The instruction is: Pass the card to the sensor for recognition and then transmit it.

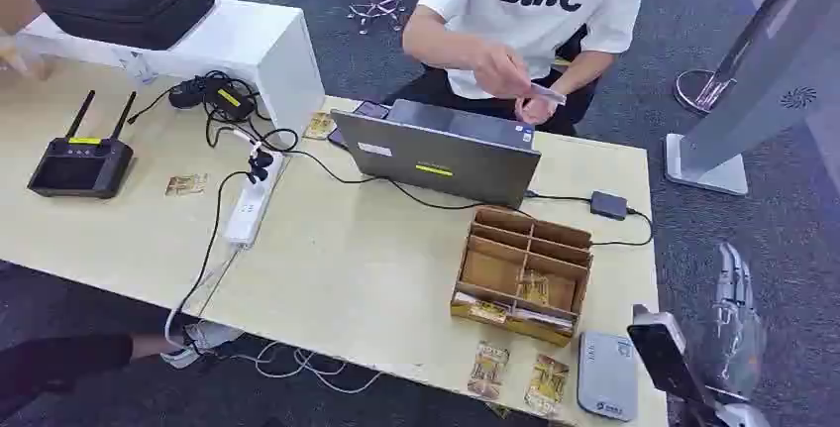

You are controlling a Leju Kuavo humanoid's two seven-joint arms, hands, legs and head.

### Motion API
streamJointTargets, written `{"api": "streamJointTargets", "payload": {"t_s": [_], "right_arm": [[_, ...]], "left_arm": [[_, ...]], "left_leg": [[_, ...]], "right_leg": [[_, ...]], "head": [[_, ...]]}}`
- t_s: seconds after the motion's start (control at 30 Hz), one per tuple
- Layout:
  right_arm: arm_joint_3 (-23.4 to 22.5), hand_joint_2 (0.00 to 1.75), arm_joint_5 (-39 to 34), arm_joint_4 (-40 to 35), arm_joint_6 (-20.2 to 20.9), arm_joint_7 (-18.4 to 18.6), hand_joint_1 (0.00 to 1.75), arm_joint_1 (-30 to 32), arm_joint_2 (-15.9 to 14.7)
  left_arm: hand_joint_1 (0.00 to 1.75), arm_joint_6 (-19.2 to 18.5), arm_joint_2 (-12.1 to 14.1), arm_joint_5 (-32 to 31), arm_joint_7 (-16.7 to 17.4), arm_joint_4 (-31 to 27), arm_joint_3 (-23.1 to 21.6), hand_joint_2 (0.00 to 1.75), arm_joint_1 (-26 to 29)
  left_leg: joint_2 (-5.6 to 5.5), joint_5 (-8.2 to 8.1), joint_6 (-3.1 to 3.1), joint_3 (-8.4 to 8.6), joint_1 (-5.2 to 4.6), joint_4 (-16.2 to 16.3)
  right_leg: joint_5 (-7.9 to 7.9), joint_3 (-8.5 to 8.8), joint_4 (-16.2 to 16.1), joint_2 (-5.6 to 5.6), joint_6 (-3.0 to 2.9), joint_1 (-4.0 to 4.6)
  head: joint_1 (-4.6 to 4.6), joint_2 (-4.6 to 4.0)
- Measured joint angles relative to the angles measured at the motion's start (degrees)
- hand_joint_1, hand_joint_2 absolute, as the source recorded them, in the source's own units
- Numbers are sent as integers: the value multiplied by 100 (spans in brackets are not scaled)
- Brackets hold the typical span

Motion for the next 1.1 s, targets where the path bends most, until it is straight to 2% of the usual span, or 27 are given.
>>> {"api": "streamJointTargets", "payload": {"t_s": [0.33, 0.57, 0.6, 0.63, 0.67, 0.8, 0.9, 0.97, 1.1], "right_arm": [[1269, 175, 1363, -39, -177, 487, 0, -873, -13], [1833, 175, 2219, 255, -260, 941, 0, -1584, 15], [1917, 175, 2361, 310, -282, 1014, 70, -1714, 37], [1992, 175, 2490, 367, -288, 1090, 155, -1834, 65], [2058, 175, 2617, 439, -288, 1159, 161, -1943, 103], [2220, 175, 3031, 663, -275, 1414, 161, -2231, 227], [2284, 175, 3116, 785, -262, 1438, 161, -2330, 306], [2303, 175, 3121, 842, -258, 1438, 173, -2362, 347], [2332, 175, 3132, 916, -249, 1427, 175, -2396, 385]], "left_arm": [[0, 4, -7, -415, -2, 24, 92, 175, -71], [0, 18, -9, -721, -26, 35, 133, 175, -108], [0, 17, -9, -769, -42, 42, 155, 175, -130], [0, 17, -9, -826, -61, 48, 170, 175, -147], [0, 17, -9, -885, -66, 50, 186, 175, -155], [0, -24, -9, -1115, -76, 74, 208, 175, -179], [0, -35, -17, -1158, -76, 79, 245, 175, -203], [0, -37, -24, -1174, -76, 81, 271, 175, -206], [0, -48, -28, -1176, -76, 83, 308, 175, -210]], "left_leg": [[-2, 7, -5, -1, 1, 0], [0, 11, -4, -4, 2, 0], [0, 11, -4, -3, 2, 0], [-2, 12, -3, -3, 3, 0], [-2, 16, -5, -4, 3, 0], [11, 17, -7, -2, 4, 0], [11, 18, -8, -2, 5, 0], [8, 22, -13, -4, 6, 0], [9, 24, -11, -4, 5, 0]], "right_leg": [[5, -1, 4, -1, -4, 0], [13, -5, 6, 2, -9, 0], [13, -5, 6, 2, -9, 0], [13, -5, 6, 0, -9, 0], [14, -5, 6, 1, -9, 0], [19, -11, 7, 17, -13, 0], [21, -11, 7, 16, -11, 0], [21, -11, 7, 14, -10, 0], [23, -11, 7, 15, -11, 0]], "head": [[0, 0], [0, 0], [0, 0], [2, 0], [0, 0], [0, 0], [0, 0], [0, 0], [0, 0]]}}
